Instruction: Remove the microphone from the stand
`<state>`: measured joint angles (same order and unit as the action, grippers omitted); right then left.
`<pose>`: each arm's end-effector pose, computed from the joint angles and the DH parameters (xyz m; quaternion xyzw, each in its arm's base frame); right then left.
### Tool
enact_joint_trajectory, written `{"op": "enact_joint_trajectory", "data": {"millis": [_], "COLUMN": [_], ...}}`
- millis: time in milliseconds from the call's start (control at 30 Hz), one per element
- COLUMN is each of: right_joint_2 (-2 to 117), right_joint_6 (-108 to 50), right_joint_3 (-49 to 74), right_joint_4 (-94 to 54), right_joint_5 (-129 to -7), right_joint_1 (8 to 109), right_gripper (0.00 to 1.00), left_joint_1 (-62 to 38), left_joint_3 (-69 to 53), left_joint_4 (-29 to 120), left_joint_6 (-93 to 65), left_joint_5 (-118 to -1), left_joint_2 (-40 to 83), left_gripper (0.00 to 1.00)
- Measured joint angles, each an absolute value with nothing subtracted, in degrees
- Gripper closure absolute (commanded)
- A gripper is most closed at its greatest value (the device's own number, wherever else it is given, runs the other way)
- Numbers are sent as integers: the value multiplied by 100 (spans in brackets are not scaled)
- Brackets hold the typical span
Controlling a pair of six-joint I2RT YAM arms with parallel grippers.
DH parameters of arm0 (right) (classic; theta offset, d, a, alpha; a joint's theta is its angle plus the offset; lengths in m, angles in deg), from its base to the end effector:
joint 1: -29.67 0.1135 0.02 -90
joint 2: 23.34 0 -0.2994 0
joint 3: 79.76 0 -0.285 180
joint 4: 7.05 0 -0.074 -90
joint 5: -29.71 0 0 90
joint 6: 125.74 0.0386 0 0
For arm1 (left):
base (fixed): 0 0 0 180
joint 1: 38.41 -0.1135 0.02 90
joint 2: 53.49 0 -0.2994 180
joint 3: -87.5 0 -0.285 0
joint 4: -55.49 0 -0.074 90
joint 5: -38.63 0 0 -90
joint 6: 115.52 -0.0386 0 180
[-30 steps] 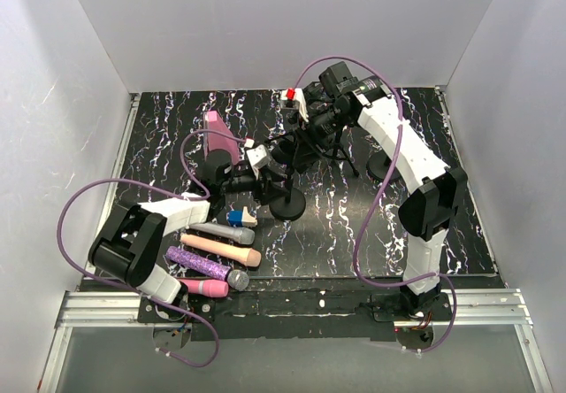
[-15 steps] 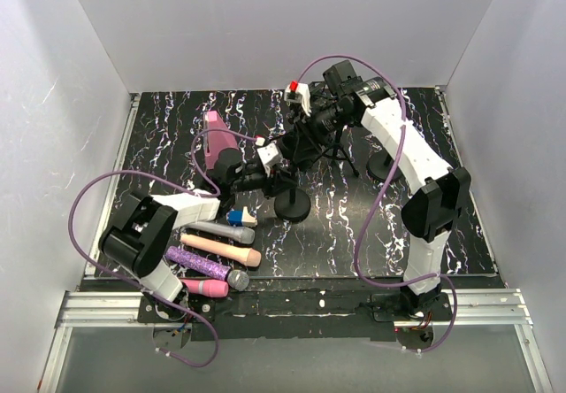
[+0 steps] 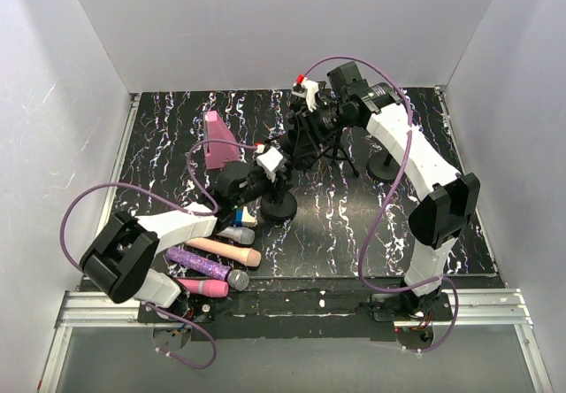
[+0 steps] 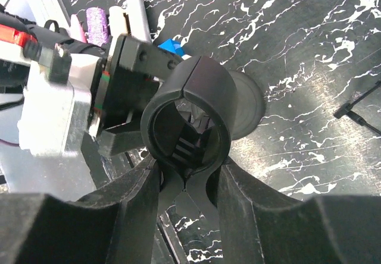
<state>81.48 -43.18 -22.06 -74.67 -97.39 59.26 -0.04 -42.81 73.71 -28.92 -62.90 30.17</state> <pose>0.3673 0.2353 0.4081 -0.3859 0.8107 0.3556 0.2597 0.2547 -0.2115 0.2215 0.3394 0.7196 -0.2568 0.5487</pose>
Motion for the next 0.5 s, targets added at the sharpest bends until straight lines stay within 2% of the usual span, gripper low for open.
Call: {"op": "enact_joint_trajectory", "data": {"millis": [100,333,400,500], "right_joint_2": [8148,8148,8148,8150], "right_joint_6": [-4474,-5145,-5374,-5713], "right_joint_3": [-2206,-2204,-2202,-2202], "right_joint_4": [-7534,-7777,-7862,-8057], "right_joint_5": [-9899,-10321,-10469,-10742], "right_joint_1": [5869,5753,5749,5749], "right_gripper": [99,99,99,99], "left_joint_1": [-149,-306,-306,-306], "left_joint_3": [-4397,-4410,-4397,-4316], "left_joint_4": [7152,7229,7375,7513], "left_joint_6": [-2947,-2796,-2726,-2665], "left_joint_5": [-6790,-7772,-7883,-8052], "left_joint_2": [2770,2894,3133,3535], "left_gripper": [31,30,37,57]}}
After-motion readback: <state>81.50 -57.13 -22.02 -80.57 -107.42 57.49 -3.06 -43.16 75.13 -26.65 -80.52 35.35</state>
